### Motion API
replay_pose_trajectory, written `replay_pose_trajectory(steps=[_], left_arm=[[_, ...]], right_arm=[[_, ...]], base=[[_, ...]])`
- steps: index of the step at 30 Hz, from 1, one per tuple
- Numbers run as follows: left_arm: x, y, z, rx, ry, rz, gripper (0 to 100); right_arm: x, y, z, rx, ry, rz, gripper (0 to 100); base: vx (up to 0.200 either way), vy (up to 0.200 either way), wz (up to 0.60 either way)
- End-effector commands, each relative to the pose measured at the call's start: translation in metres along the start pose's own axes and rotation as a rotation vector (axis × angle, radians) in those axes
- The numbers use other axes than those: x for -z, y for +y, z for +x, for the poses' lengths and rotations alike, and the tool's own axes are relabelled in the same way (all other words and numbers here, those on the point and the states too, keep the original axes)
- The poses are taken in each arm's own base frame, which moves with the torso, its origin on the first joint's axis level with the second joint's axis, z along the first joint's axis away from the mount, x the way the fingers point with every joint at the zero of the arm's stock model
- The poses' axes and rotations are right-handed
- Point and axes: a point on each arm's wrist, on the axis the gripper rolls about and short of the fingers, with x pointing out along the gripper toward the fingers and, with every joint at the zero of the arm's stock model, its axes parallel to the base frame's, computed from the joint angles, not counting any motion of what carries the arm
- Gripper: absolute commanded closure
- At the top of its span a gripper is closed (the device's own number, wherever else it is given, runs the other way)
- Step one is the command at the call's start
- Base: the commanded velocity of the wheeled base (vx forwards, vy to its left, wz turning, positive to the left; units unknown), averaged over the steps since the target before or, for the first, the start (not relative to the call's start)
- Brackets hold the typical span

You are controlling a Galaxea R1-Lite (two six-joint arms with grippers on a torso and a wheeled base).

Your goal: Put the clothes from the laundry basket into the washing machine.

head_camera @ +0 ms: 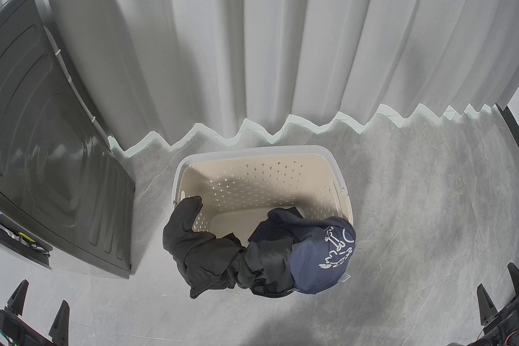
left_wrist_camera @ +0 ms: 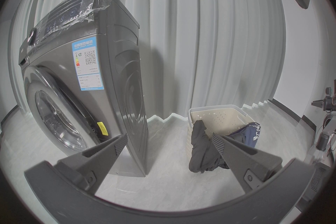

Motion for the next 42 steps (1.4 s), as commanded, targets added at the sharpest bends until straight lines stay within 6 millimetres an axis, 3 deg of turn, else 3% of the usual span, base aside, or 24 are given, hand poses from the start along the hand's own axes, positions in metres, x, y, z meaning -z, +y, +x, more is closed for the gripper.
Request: replay_pose_trajectory(steps=[1, 12, 21, 27, 33, 42], left_arm=[[0.0048, 0.0001, 0.0000, 0.000, 0.001, 0.000, 0], [0.0048, 0.0000, 0.0000, 0.001, 0.001, 0.001, 0], [0.0048, 0.0001, 0.0000, 0.000, 0.001, -0.002, 0], [0.0048, 0.0001, 0.0000, 0.000, 0.001, 0.000, 0], [0.0048, 0.0000, 0.0000, -0.002, 0.001, 0.000, 0], [0.0048, 0.0001, 0.0000, 0.000, 0.001, 0.000, 0]], right_arm=[[0.0046, 0.0000, 0.0010, -0.001, 0.014, 0.000, 0], [0.0045, 0.0000, 0.0011, -0.001, 0.016, 0.000, 0], [0.0046, 0.0000, 0.0010, -0.001, 0.014, 0.000, 0], [0.0045, 0.0000, 0.0011, -0.001, 0.016, 0.000, 0], [0.0045, 0.0000, 0.0011, -0.001, 0.016, 0.002, 0], [0.0045, 0.0000, 0.0011, -0.001, 0.016, 0.002, 0]], base=[[0.000, 0.000, 0.00], [0.164, 0.000, 0.00], [0.000, 0.000, 0.00], [0.200, 0.000, 0.00], [0.000, 0.000, 0.00], [0.200, 0.000, 0.00]])
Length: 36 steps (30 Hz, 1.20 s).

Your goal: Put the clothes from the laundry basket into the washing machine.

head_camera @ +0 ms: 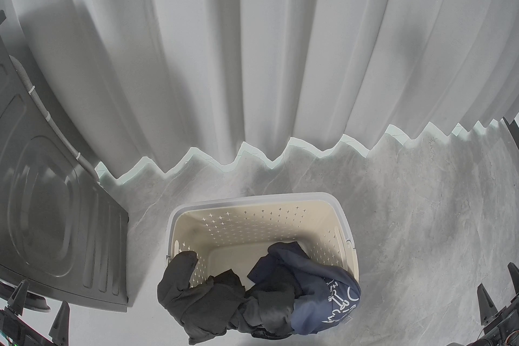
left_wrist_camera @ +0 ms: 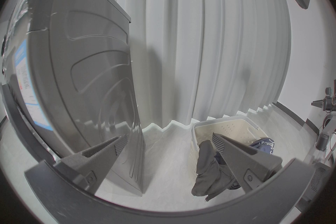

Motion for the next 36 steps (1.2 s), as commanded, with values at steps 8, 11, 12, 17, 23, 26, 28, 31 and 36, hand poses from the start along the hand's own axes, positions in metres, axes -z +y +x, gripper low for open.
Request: replay_pose_trajectory(steps=[8, 11, 12, 17, 23, 26, 28, 31, 36], left_arm=[[0.0048, 0.0001, 0.0000, 0.000, 0.001, 0.002, 0], [0.0052, 0.0001, 0.0002, 0.000, 0.002, 0.000, 0], [0.0048, 0.0001, 0.0000, 0.000, 0.001, -0.001, 0], [0.0048, 0.0001, 0.0000, 0.000, 0.001, -0.001, 0], [0.0048, 0.0000, 0.0000, 0.001, 0.001, 0.004, 0], [0.0048, 0.0000, 0.0000, 0.001, 0.001, 0.002, 0], [0.0048, 0.0000, 0.0000, 0.000, 0.001, 0.004, 0], [0.0048, 0.0000, 0.0000, 0.001, 0.001, 0.004, 0], [0.0048, 0.0000, 0.0000, 0.001, 0.001, 0.004, 0]], right_arm=[[0.0045, 0.0000, 0.0011, 0.001, 0.015, 0.000, 0], [0.0045, 0.0000, 0.0011, 0.001, 0.015, 0.000, 0], [0.0045, 0.0000, 0.0011, 0.001, 0.015, 0.000, 0], [0.0045, 0.0000, 0.0011, 0.001, 0.015, 0.000, 0], [0.0045, 0.0000, 0.0011, 0.001, 0.015, 0.000, 0], [0.0045, 0.0000, 0.0011, 0.001, 0.015, 0.000, 0], [0.0045, 0.0000, 0.0011, -0.001, 0.015, 0.000, 0], [0.0045, 0.0000, 0.0011, 0.001, 0.015, 0.000, 0], [0.0045, 0.0000, 0.0011, -0.001, 0.015, 0.000, 0]], base=[[0.000, 0.000, 0.00], [0.000, 0.000, 0.00], [0.000, 0.000, 0.00], [0.200, 0.000, 0.00], [0.133, 0.000, 0.00], [0.000, 0.000, 0.00], [0.000, 0.000, 0.00], [0.000, 0.000, 0.00], [0.000, 0.000, 0.00]])
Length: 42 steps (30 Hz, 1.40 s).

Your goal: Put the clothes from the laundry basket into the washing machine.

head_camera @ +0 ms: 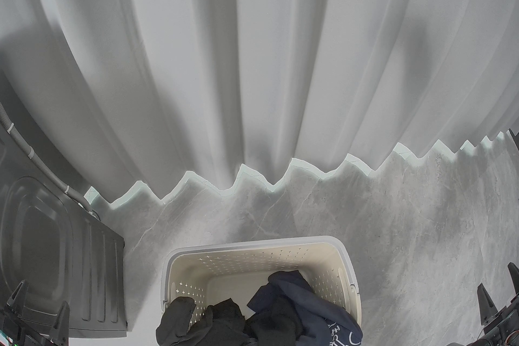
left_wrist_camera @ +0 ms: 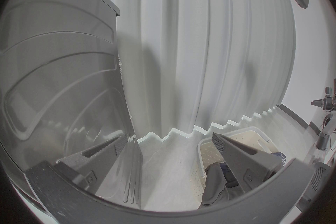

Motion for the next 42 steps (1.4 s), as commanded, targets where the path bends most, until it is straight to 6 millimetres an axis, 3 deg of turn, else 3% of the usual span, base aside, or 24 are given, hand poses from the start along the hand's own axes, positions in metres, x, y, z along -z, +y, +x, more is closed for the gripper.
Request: replay_pose_trajectory(steps=[1, 18, 42], left_arm=[[0.0048, 0.0000, 0.0000, 0.000, 0.001, 0.000, 0], [0.0048, 0.0000, 0.0000, -0.001, 0.001, 0.000, 0], [0.0048, 0.0001, 0.0000, -0.001, 0.001, -0.002, 0]], right_arm=[[0.0045, 0.0000, 0.0011, -0.002, 0.016, 0.000, 0], [0.0046, 0.0000, 0.0010, -0.002, 0.014, 0.000, 0], [0.0045, 0.0000, 0.0011, -0.002, 0.016, 0.000, 0]], base=[[0.000, 0.000, 0.00], [0.000, 0.000, 0.00], [-0.200, 0.000, 0.00]])
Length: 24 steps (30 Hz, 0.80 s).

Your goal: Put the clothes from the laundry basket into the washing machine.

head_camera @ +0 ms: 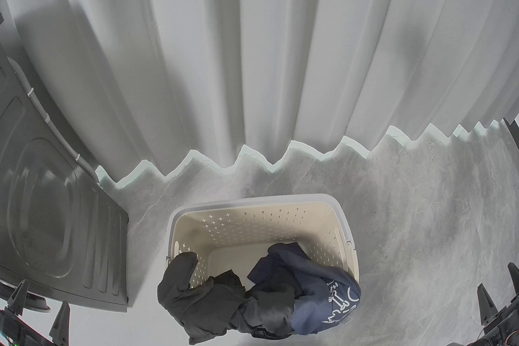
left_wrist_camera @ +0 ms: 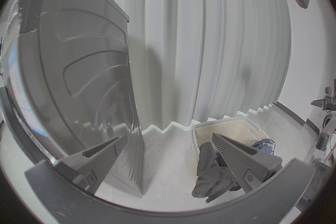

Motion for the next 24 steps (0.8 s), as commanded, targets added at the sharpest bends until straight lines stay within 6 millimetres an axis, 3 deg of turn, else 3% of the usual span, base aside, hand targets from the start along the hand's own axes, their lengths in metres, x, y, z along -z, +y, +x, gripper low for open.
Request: replay_pose_trajectory(steps=[1, 24], left_arm=[[0.0049, 0.0000, 0.0000, 0.001, 0.002, -0.001, 0], [0.0049, 0.0000, 0.0000, 0.001, 0.002, -0.001, 0]], right_arm=[[0.0045, 0.0000, 0.0011, -0.001, 0.016, -0.001, 0], [0.0045, 0.0000, 0.0011, -0.001, 0.016, -0.001, 0]], base=[[-0.200, 0.000, 0.00], [-0.200, 0.000, 0.00]])
